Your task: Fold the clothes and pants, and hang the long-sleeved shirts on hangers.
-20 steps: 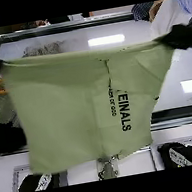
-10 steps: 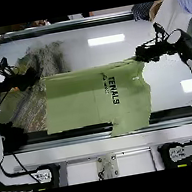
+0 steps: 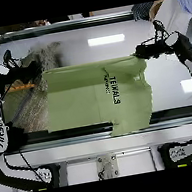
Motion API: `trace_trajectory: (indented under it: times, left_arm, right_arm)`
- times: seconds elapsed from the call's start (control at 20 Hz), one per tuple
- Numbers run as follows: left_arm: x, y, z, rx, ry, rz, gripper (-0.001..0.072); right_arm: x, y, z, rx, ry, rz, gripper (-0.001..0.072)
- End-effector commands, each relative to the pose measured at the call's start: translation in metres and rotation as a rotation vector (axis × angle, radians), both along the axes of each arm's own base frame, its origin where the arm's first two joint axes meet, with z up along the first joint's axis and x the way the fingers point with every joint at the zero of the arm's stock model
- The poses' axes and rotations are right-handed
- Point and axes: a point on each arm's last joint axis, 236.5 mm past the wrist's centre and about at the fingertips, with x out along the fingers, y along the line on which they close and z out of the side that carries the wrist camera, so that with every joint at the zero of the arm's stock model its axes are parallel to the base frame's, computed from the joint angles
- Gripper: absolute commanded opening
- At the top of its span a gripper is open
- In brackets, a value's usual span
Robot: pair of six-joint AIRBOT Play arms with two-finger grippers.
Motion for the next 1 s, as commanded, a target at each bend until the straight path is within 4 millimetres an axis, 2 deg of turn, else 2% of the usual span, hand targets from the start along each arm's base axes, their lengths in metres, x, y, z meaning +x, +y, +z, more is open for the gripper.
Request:
trace_trajectory:
  times: [0.0,0.15,0.4,0.5,0.65,0.85,0.9,0.95]
  left_arm:
    - [-0.017,-0.002,-0.012,0.007,0.01,0.021,0.001]
    - [-0.047,-0.005,-0.037,0.006,0.059,0.039,0.0009]
    - [-0.095,-0.015,-0.075,0.003,0.149,0.041,0.001]
    - [-0.11,-0.023,-0.092,0.001,0.189,0.031,0.001]
    - [-0.125,-0.037,-0.109,0.005,0.225,0.005,0.001]
    - [-0.127,-0.038,-0.11,0.004,0.23,0.003,0.001]
    - [-0.128,-0.035,-0.11,-0.001,0.24,0.007,0.0032]
    - [-0.13,-0.033,-0.109,-0.006,0.247,0.011,0.0285]
  right_arm:
    - [-0.019,-0.009,-0.006,-0.099,0.044,0.052,0.0013]
    - [-0.048,-0.01,-0.026,-0.146,0.108,0.076,0.0014]
    - [-0.112,-0.007,-0.076,-0.154,0.253,0.092,0.0014]
    - [-0.13,-0.006,-0.094,-0.15,0.307,0.098,0.0014]
    - [-0.144,-0.005,-0.108,-0.144,0.348,0.102,0.0016]
    - [-0.147,-0.005,-0.109,-0.132,0.368,0.087,0.0029]
    - [-0.149,-0.004,-0.109,-0.13,0.376,0.089,0.014]
    - [-0.149,-0.004,-0.107,-0.13,0.377,0.09,0.0404]
